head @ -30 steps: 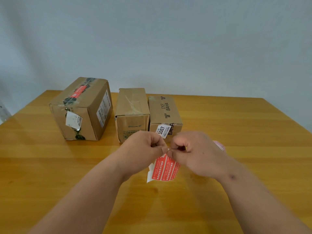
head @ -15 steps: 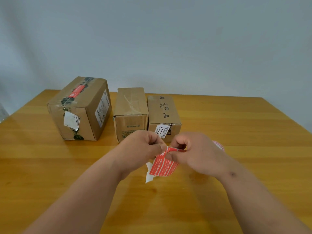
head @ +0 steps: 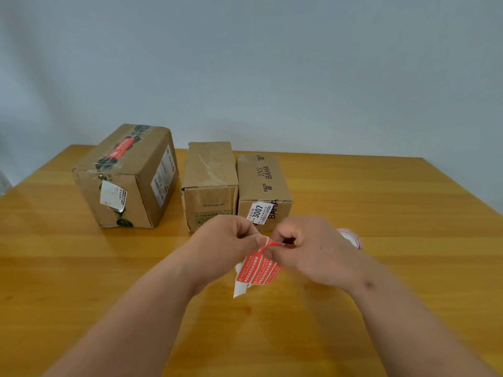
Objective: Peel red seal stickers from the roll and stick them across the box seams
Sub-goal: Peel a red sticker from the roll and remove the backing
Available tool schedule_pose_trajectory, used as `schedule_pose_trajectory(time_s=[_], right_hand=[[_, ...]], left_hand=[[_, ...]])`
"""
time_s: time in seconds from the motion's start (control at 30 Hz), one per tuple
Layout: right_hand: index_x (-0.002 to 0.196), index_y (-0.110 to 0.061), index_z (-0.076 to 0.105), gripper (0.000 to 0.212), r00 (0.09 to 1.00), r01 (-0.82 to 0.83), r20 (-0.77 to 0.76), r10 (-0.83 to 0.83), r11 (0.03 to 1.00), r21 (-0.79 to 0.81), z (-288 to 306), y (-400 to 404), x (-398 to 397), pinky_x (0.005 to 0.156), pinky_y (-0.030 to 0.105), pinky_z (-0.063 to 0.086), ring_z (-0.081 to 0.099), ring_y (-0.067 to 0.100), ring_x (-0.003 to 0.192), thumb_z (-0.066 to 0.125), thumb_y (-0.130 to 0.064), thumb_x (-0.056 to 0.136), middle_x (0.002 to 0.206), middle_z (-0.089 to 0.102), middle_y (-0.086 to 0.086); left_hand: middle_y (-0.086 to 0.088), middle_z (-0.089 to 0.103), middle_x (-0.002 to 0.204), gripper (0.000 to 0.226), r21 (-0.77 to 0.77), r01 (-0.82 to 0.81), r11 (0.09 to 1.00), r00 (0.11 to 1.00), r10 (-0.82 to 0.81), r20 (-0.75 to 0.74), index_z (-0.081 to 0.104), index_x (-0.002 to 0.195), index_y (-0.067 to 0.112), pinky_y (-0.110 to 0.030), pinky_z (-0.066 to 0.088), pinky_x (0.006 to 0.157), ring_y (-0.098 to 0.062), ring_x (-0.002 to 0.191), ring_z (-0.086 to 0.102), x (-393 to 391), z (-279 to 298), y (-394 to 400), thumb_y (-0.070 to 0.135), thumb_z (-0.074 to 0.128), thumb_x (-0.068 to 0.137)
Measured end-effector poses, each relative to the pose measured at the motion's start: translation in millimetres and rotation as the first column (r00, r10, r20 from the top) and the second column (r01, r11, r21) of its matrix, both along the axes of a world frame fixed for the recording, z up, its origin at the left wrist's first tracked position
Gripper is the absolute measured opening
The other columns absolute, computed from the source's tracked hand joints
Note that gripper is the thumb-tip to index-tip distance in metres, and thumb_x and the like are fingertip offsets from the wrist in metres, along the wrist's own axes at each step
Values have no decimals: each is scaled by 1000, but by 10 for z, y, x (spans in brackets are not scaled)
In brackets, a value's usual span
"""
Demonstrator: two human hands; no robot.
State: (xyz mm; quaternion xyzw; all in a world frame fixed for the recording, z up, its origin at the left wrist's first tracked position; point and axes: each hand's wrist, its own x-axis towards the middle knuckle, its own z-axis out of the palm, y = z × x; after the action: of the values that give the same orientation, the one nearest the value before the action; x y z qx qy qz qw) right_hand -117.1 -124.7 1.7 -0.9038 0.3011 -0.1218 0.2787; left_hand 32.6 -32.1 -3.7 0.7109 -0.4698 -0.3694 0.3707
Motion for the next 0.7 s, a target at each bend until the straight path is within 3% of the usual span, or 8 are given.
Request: schedule_pose_trajectory(time_s=[0.23,0.47,0.6,0.7], right_hand=[[66,-19,62,21,999,-25,40,29,994,-103,-30,8,-5,51,20,35,47,4,59,69,-30,82,63,52,-12],[63,-27,60,22,999,39,21,-42,992,124,-6,-16,-13,47,15,33,48,-3,50,80,-30,73,59,57,-14],[64,-22,62,19,999,36,30,-41,990,138,5,-25,-10,47,19,33,44,0,49,78,-27,74,58,57,-11],[62,-24,61,20,999,30,23,-34,989,148,0,-26,-3,45,17,33,45,-1,48,77,-27,75,55,56,-15]], left_hand=[[6,65,65,26,10,-4,1000,999,5,-54,66,84,7,-21,45,65,-4,61,59,-6,-15,-14,29,59,95],[0,71,73,27,-29,-45,999,997,43,-72,70,88,9,-23,48,69,-7,67,62,13,-6,-8,34,61,92],[1,73,75,23,-18,-24,1000,996,23,-91,72,84,14,-23,47,72,-4,68,63,39,17,3,35,64,90],[-5,74,80,24,-19,-3,1000,997,2,-80,71,83,10,-28,52,77,-11,73,65,49,27,6,32,66,89]])
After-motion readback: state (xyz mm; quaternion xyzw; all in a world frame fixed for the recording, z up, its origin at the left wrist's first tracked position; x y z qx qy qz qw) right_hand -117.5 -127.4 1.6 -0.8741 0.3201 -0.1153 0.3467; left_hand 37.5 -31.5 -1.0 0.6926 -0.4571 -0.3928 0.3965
